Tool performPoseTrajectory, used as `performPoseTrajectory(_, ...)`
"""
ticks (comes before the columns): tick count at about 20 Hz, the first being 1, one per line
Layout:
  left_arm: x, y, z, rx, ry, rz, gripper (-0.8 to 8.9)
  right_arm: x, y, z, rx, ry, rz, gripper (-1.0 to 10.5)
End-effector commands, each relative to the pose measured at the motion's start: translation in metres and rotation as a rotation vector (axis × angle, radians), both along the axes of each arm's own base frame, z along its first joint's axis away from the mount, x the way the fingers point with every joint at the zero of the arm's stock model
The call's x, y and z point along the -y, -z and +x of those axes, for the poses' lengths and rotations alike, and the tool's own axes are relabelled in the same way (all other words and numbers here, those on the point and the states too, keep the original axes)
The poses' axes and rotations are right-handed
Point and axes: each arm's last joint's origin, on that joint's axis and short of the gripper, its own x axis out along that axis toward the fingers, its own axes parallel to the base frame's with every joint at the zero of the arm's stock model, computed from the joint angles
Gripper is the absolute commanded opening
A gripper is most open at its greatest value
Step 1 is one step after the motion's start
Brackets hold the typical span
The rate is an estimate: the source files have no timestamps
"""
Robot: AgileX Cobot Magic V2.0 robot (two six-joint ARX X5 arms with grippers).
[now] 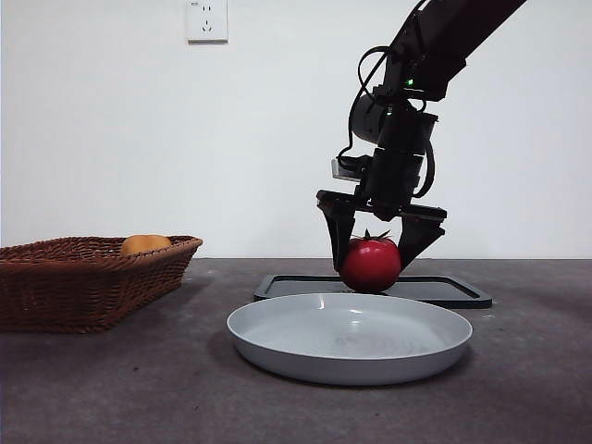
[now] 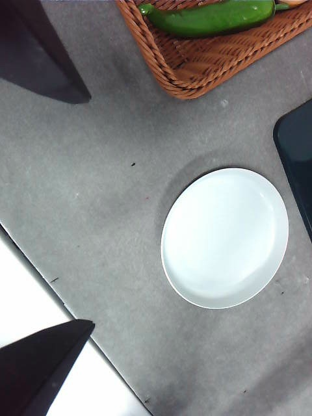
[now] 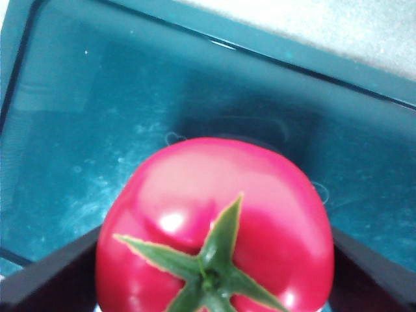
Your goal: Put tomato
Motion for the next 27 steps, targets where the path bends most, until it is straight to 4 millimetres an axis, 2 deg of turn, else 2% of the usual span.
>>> performPoseTrajectory(1,0.002,-0.002,0.0,0.011,0.016,-0.004,5.3,-0.004,0.007,0.006,0.005,-0.014,-0.004,5.0)
performPoseTrajectory(3,0.002,-0.002,0.0,0.011,0.016,-0.004,5.3,-0.003,-0.004,0.007,0.017,-0.008,-0.007,5.1)
performPoseTrajectory(6,0.002,-0.002,0.0,0.011,0.016,-0.004,5.3,-0.002,-0.031,0.009,0.06,0.021,-0.051,6.3)
performPoseTrajectory(9,0.002,-0.002,0.0,0.011,0.017,-0.003,5.3,0.0,-0.061,0.004,0.065,0.035,-0.059,6.3)
performPoseTrajectory(14,0.002,-0.002,0.0,0.024,0.034,0.009,5.3,0.009,-0.094,-0.021,0.011,0.059,-0.174,5.8)
performPoseTrajectory(17,0.002,-0.002,0.0,0.034,0.047,0.018,5.3,0.016,-0.118,-0.039,-0.005,0.059,-0.185,5.8)
performPoseTrajectory(20,0.002,-0.002,0.0,0.036,0.051,0.021,5.3,0.015,-0.149,-0.063,0.052,0.046,-0.174,5.8)
performPoseTrajectory(22,0.002,-0.002,0.0,0.037,0.051,0.021,5.3,0.013,-0.166,-0.085,0.089,0.035,-0.202,5.8)
performPoseTrajectory(27,0.003,-0.003,0.001,0.049,0.051,0.009,5.3,0.013,-0.183,-0.163,0.125,-0.047,-0.214,5.8)
